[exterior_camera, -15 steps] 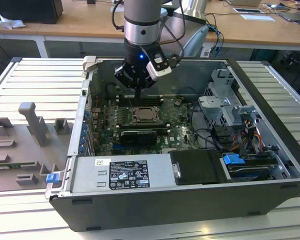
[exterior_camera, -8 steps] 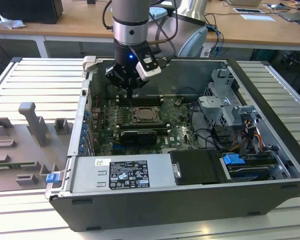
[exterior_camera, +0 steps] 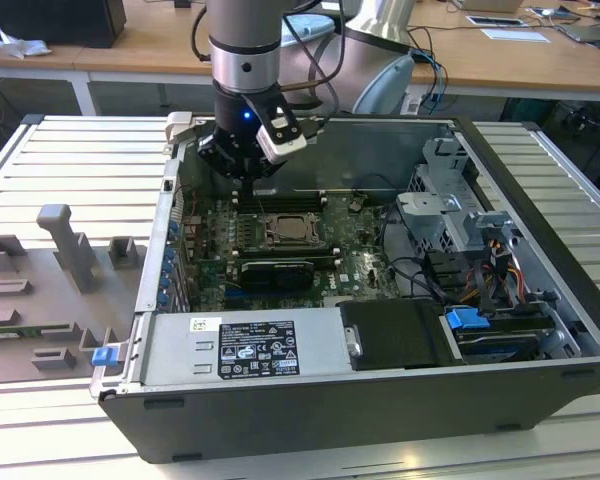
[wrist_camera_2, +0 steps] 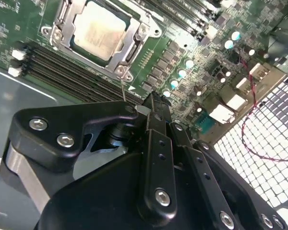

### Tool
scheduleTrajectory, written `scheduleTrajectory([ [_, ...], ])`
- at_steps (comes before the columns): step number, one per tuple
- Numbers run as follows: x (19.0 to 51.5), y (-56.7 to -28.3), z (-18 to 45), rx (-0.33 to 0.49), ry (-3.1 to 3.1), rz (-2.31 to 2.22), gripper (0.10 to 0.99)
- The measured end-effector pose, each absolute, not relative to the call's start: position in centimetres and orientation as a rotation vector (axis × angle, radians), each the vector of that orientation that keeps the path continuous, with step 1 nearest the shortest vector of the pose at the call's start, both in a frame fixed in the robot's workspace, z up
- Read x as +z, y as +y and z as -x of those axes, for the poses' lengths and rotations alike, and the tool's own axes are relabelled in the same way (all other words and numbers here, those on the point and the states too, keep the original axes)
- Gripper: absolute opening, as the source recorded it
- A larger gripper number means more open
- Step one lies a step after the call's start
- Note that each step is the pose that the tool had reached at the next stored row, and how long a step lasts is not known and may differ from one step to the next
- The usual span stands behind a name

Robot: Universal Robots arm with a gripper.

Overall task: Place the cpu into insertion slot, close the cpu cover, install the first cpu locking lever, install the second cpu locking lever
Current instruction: 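Install the first cpu locking lever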

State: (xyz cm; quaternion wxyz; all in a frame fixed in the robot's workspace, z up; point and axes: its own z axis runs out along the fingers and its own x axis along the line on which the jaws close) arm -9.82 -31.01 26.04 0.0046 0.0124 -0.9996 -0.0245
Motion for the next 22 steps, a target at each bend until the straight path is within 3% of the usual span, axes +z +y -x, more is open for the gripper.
scheduleTrajectory([
  [10,25.8,-29.6,10.0,-0.076,-3.131,-0.052,0.106],
  [22,25.7,-29.6,5.4,-0.076,-3.131,-0.053,0.106],
])
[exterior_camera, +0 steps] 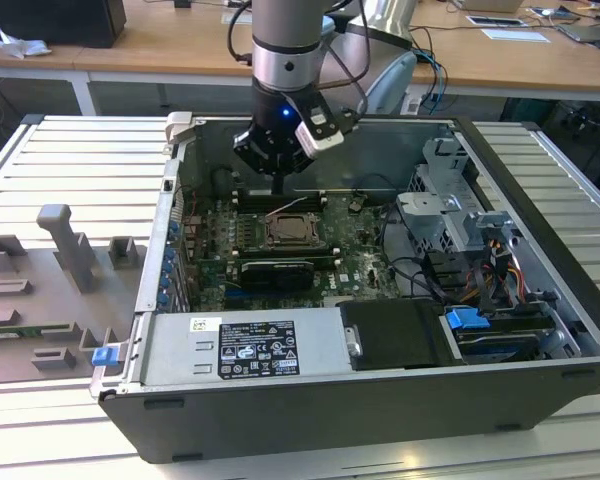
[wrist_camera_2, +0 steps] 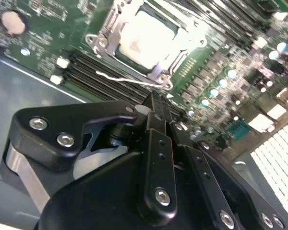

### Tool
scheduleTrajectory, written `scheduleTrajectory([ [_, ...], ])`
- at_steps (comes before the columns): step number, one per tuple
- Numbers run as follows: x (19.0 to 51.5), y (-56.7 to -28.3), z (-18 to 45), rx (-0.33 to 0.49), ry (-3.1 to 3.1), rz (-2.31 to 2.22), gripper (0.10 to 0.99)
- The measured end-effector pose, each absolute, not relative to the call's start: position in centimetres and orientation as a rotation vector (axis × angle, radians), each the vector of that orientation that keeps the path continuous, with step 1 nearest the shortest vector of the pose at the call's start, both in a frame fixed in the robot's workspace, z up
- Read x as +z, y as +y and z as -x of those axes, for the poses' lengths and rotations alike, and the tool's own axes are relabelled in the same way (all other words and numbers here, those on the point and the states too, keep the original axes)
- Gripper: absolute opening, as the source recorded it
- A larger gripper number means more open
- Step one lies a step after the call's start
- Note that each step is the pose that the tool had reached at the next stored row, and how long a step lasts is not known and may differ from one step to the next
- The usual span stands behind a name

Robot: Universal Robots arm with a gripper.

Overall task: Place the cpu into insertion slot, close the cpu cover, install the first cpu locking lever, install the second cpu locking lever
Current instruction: 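Install the first cpu locking lever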

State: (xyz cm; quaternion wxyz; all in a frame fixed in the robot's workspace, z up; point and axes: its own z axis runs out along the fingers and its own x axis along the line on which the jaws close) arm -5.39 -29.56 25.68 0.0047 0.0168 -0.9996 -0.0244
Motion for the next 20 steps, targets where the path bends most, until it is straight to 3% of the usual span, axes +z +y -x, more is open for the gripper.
scheduleTrajectory([
  [20,23.3,-29.0,4.2,-0.108,-3.158,-0.062,0.106],
])
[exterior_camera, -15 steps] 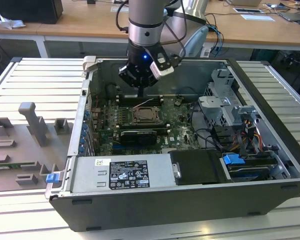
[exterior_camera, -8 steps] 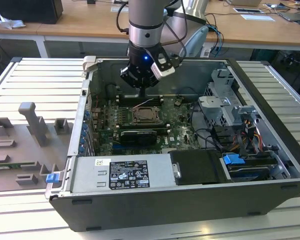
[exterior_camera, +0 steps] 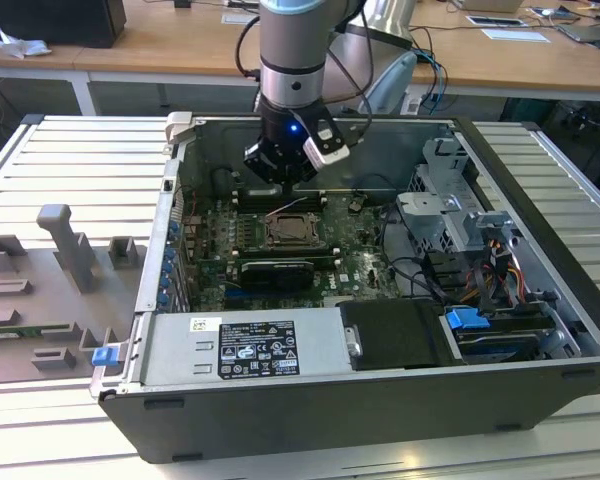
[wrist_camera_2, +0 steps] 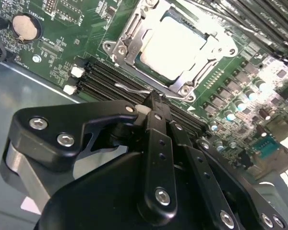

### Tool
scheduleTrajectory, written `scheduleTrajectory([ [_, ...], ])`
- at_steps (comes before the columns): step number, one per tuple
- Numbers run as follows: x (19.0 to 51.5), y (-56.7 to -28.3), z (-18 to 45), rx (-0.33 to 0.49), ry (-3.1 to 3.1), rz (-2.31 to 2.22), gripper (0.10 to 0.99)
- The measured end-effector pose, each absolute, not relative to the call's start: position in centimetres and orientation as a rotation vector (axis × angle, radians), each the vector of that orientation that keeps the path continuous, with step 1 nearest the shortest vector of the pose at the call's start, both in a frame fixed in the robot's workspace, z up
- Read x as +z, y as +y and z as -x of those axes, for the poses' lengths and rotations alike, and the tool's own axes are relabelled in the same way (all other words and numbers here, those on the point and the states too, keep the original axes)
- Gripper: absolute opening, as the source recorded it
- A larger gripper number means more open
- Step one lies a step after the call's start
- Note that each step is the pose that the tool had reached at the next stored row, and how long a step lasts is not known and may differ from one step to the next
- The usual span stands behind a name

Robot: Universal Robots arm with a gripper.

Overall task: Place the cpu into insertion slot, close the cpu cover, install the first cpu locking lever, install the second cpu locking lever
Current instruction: 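Install the first cpu locking lever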

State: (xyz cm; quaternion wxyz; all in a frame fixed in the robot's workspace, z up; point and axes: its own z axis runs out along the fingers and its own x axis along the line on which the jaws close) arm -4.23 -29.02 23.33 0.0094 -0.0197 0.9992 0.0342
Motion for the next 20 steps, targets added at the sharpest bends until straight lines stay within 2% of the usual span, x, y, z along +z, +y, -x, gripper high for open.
scheduleTrajectory([
  [20,22.0,-28.5,3.0,0.139,3.119,0.059,0.106],
])
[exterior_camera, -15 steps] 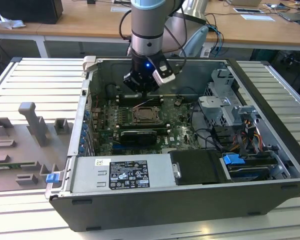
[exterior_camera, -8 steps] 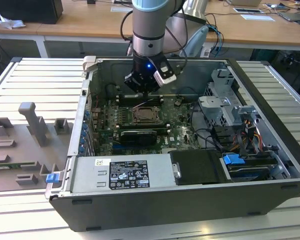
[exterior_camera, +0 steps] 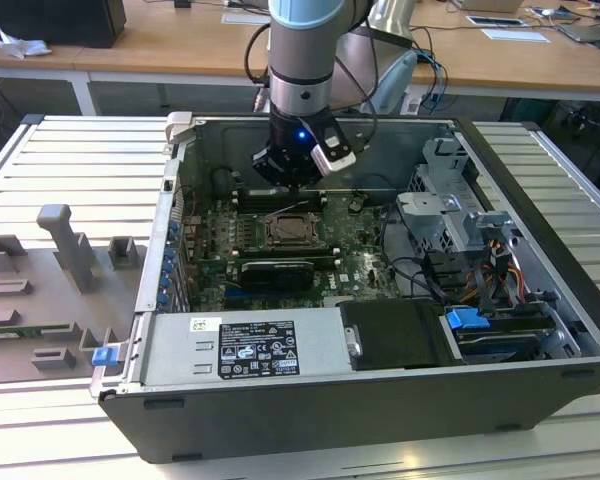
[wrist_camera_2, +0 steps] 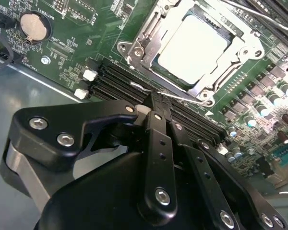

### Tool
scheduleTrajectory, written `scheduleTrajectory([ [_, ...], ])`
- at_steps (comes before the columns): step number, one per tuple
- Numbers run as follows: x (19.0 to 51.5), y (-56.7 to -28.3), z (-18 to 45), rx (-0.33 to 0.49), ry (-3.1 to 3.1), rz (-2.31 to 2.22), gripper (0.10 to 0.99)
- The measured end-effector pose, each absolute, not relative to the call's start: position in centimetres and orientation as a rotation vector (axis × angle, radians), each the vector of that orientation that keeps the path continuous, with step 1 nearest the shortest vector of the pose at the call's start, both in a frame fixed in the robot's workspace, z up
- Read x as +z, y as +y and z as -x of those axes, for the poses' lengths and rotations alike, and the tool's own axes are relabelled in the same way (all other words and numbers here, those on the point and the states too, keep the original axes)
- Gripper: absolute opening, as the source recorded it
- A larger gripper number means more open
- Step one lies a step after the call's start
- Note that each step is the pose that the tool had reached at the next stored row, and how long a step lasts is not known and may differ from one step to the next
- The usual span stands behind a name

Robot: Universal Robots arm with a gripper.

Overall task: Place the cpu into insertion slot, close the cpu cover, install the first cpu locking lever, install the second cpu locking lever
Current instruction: 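Install the first cpu locking lever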

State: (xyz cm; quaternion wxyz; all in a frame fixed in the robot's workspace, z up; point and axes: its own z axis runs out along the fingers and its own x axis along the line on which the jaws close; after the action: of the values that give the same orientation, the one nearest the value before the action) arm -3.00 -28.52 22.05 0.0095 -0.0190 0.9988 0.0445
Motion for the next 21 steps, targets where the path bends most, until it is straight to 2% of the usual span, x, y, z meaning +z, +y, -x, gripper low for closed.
scheduleTrajectory([
  [12,20.9,-28.3,2.1,0.131,3.119,0.059,0.106],
  [21,20.4,-28.3,2.0,0.086,3.121,0.060,0.106],
])
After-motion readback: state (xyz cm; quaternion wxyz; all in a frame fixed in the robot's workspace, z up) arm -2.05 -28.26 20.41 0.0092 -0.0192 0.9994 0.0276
